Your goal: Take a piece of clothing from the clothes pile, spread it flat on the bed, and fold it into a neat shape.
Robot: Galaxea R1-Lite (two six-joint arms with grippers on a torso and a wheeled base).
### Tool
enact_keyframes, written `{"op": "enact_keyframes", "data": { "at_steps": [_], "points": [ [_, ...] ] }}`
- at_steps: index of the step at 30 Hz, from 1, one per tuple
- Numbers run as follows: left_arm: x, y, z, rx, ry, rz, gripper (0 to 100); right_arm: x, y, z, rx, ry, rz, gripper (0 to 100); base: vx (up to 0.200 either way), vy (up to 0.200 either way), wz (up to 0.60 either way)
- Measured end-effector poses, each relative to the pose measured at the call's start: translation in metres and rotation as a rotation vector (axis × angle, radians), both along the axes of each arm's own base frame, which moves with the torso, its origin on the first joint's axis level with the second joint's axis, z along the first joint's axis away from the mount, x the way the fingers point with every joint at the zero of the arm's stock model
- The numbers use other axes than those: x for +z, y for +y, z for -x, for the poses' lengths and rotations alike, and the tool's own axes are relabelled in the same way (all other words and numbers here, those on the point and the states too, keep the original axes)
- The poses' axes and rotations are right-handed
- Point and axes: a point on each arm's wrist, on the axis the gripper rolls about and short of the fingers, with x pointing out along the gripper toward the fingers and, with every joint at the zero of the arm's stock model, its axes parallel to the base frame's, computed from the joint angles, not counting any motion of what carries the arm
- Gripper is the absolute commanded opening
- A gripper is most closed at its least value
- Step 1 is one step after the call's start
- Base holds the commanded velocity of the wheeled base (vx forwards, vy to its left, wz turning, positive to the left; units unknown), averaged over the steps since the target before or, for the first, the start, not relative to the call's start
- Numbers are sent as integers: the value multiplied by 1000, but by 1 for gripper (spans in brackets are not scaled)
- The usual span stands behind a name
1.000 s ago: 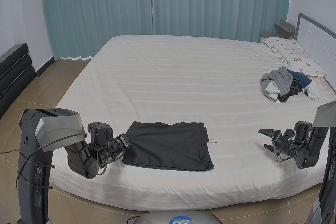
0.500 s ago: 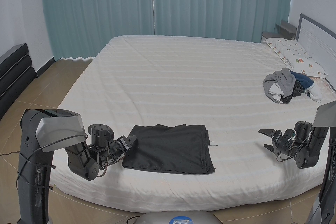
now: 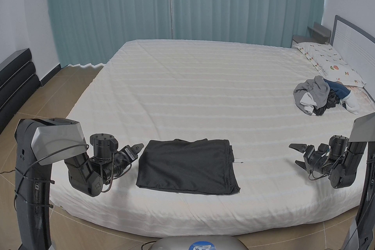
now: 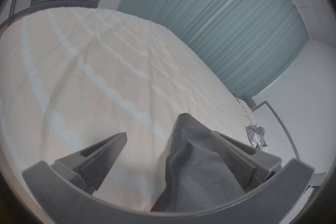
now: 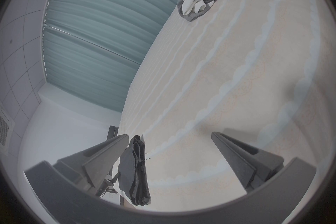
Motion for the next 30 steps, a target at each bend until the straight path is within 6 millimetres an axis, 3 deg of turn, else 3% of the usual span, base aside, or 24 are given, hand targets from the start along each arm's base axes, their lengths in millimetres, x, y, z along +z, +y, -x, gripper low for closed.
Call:
{"op": "enact_keyframes", "data": {
  "at_steps": [8,12,20,30],
  "points": [
    [34,18,15,60,-81,-94,100,-1,1,4,-45,16,27,100,0,0,0],
    [57,30,24,96,-133,-109,100,10,5,9,-80,8,54,100,0,0,0],
    [97,46,50,122,-211,-176,100,74,12,34,-80,-86,112,100,0,0,0],
    [154,57,97,130,-361,-290,100,164,25,92,-51,-182,221,100,0,0,0]
  ]
}}
